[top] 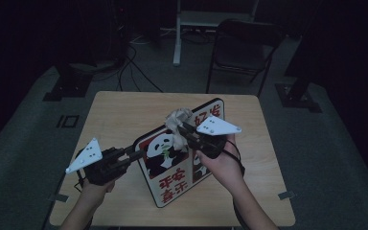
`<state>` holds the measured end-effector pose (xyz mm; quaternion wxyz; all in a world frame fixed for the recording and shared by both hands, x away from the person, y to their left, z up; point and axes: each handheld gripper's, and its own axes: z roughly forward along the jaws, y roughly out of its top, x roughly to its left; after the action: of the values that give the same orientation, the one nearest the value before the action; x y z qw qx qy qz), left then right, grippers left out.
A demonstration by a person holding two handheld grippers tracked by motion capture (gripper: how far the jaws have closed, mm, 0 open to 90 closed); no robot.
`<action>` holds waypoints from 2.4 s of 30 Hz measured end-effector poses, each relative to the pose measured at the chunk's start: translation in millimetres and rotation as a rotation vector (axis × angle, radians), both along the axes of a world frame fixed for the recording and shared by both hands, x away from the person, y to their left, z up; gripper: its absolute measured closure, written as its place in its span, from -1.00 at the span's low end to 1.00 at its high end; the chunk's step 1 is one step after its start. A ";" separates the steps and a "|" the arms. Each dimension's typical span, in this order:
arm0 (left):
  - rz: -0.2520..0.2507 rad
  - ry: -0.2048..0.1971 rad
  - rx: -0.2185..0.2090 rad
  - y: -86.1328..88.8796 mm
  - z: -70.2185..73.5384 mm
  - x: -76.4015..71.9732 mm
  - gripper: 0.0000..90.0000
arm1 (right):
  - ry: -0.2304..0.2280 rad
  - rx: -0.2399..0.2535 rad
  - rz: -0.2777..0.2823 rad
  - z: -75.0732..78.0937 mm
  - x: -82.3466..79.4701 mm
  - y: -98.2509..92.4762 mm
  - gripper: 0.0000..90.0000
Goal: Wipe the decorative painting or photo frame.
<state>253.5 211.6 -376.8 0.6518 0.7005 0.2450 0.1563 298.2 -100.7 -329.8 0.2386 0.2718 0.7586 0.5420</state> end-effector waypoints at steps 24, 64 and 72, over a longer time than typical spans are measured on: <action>-0.007 -0.002 -0.005 -0.4 -1.2 1.0 0.68 | 0.118 -0.101 -0.004 -75.1 -15.1 -11.6 0.79; -0.009 -0.001 -0.028 -1.9 -3.0 0.7 0.68 | 0.186 -0.058 0.013 -79.7 -32.6 -24.2 0.79; -0.014 0.001 -0.030 -1.6 -3.1 0.9 0.68 | 0.032 0.033 0.050 -13.7 -24.7 -2.2 0.79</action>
<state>254.4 209.9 -379.9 0.6630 0.6926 0.2426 0.1476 273.4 -102.9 -343.6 0.2083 0.2654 0.7599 0.5556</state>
